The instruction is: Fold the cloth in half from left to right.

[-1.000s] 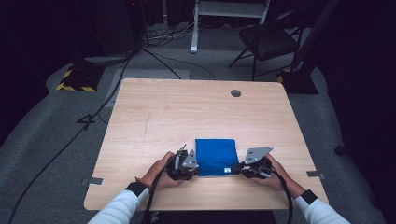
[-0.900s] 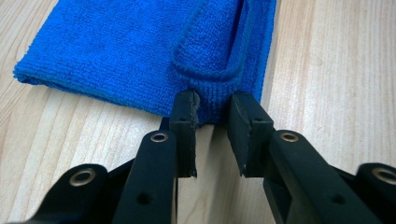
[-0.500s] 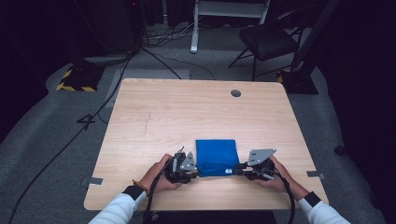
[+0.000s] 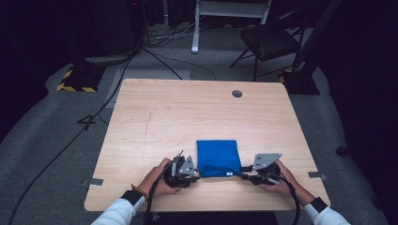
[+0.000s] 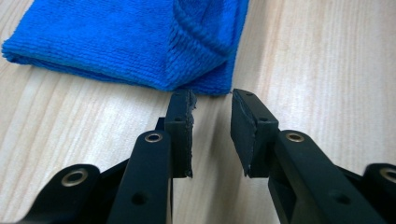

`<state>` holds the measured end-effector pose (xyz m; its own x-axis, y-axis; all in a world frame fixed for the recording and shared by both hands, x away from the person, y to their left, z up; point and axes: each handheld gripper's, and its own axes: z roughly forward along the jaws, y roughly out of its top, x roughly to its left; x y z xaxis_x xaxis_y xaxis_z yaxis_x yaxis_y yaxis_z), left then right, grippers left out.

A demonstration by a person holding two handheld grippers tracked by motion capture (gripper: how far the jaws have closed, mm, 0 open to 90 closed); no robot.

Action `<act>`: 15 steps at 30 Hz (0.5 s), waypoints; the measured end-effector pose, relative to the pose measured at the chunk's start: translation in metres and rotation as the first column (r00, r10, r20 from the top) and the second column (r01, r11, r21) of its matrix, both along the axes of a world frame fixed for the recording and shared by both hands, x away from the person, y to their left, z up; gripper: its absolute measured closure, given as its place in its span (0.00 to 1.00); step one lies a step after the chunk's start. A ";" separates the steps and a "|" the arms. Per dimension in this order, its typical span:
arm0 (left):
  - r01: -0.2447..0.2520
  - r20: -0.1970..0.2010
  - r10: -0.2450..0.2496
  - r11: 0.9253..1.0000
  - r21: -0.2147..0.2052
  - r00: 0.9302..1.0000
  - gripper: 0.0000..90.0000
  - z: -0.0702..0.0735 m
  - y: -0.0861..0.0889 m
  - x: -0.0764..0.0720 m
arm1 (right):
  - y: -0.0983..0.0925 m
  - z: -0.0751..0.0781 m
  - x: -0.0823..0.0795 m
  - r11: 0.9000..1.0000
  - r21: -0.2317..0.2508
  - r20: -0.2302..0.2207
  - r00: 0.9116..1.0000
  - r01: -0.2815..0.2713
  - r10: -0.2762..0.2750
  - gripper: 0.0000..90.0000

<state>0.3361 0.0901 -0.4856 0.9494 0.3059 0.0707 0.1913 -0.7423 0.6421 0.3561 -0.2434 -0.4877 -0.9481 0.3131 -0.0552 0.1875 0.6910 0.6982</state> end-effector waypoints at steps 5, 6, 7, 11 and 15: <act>0.001 -0.004 -0.001 1.000 -0.009 1.000 0.75 0.002 0.002 -0.005 | -0.006 0.001 -0.005 1.000 0.007 0.001 1.000 0.015 -0.015 0.75; -0.005 -0.002 0.005 1.000 -0.013 1.000 0.72 0.002 0.002 -0.006 | -0.007 0.002 -0.007 1.000 0.013 0.002 1.000 0.019 -0.019 0.73; -0.017 -0.003 0.017 1.000 -0.011 1.000 0.70 0.003 0.003 -0.007 | -0.008 0.003 -0.008 1.000 0.017 0.001 1.000 0.022 -0.022 0.72; -0.076 0.004 0.076 0.996 -0.037 0.997 0.56 0.009 0.007 -0.005 | -0.011 0.008 -0.008 0.998 0.033 0.019 0.998 0.058 -0.058 0.62; -0.138 0.020 0.140 0.987 -0.076 0.990 0.45 0.017 0.010 0.002 | -0.013 0.014 -0.003 0.992 0.052 0.033 0.993 0.111 -0.113 0.56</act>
<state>0.3383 0.1000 -0.4681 0.8955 0.4401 0.0660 0.2725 -0.6596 0.7004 0.3532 -0.2569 -0.4738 -0.9046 0.4205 -0.0700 0.2361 0.6310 0.7389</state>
